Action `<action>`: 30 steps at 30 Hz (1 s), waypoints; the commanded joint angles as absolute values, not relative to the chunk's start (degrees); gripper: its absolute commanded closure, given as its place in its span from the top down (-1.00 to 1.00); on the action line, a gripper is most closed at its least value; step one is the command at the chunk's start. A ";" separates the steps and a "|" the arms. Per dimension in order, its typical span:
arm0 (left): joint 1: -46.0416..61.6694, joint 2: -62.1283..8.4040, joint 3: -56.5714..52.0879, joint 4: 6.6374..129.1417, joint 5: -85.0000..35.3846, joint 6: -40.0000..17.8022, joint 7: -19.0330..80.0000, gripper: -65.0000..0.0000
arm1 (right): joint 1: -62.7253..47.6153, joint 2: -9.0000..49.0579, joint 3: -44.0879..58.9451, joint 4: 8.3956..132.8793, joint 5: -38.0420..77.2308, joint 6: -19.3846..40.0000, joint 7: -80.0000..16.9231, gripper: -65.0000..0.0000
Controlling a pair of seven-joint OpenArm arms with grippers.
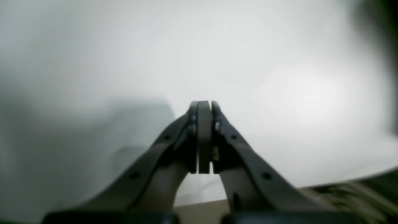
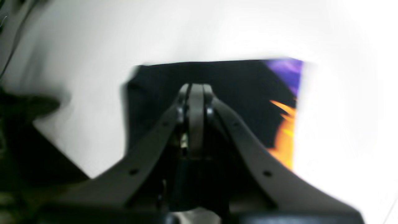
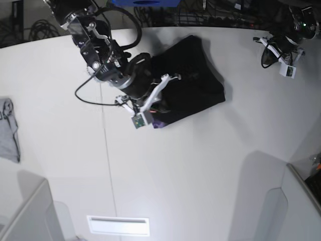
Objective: Fold the T-shirt properly
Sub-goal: 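Grasp the bundle edge with the left gripper and rotate it upright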
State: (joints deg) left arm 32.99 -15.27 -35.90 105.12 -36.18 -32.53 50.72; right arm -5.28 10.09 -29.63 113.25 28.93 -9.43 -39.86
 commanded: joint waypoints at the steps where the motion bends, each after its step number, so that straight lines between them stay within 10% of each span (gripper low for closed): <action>1: 33.36 -16.75 -36.53 106.68 -39.78 -32.57 49.45 -1.00 | -6.37 10.15 -27.65 114.42 29.67 -8.84 -37.05 -1.00; 7: 33.10 -16.48 -33.80 109.58 -50.95 -32.48 49.45 -1.00 | -9.98 14.64 -24.75 114.33 29.67 -8.75 -34.07 -1.00; 13: 31.78 -16.31 -27.82 109.32 -55.69 -32.48 49.45 0.41 | -12.79 14.90 -20.53 114.33 29.67 -8.75 -33.98 -1.00; 16: 30.55 -16.22 -23.60 109.23 -57.89 -32.31 49.45 0.73 | -13.23 14.81 -19.30 114.33 29.67 -8.75 -33.98 -1.00; 30: 27.74 -6.81 -21.32 106.95 -45.67 -32.13 49.45 0.76 | -13.41 14.99 -19.74 114.33 29.67 -8.75 -33.98 -1.00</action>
State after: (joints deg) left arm 27.59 -6.48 -21.19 106.15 -44.45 -31.73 50.26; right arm -13.89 14.94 -19.88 113.25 29.54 -9.32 -35.29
